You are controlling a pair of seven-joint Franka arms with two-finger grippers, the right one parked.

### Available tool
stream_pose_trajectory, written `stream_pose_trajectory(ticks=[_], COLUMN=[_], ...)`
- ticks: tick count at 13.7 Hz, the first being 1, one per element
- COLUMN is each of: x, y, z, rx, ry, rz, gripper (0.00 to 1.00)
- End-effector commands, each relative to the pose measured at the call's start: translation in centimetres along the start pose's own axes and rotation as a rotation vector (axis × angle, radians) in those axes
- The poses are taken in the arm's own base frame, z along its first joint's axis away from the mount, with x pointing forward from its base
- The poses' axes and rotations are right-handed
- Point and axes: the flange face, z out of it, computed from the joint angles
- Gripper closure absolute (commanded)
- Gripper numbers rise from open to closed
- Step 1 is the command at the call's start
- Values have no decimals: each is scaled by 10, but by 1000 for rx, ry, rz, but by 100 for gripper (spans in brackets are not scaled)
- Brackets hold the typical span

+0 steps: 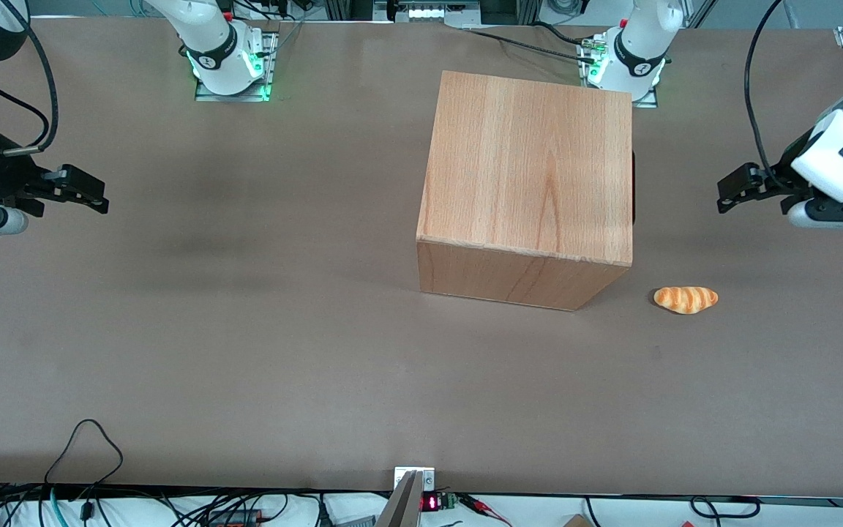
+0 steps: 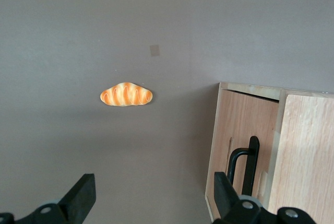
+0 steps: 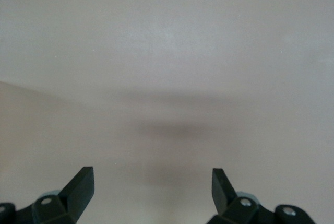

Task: Open top drawer with left arm
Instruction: 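Move the left gripper toward the black drawer handle on the wooden box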

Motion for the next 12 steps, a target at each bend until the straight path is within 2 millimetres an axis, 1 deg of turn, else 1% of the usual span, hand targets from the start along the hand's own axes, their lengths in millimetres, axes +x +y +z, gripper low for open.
stream_pose_trajectory(ticks=[1,3,7,9,10,12], x=[7,20,24,26,25,23], y=[8,13,7,4,4,5], z=[10,57,61,75,78,85], rx=[-15,-15,-48,-59,-65,-89], ry=[-35,-152,-164,-198,-214,-245], rz=[0,32,67,131,161,167], gripper=[0,0,0,0,0,0])
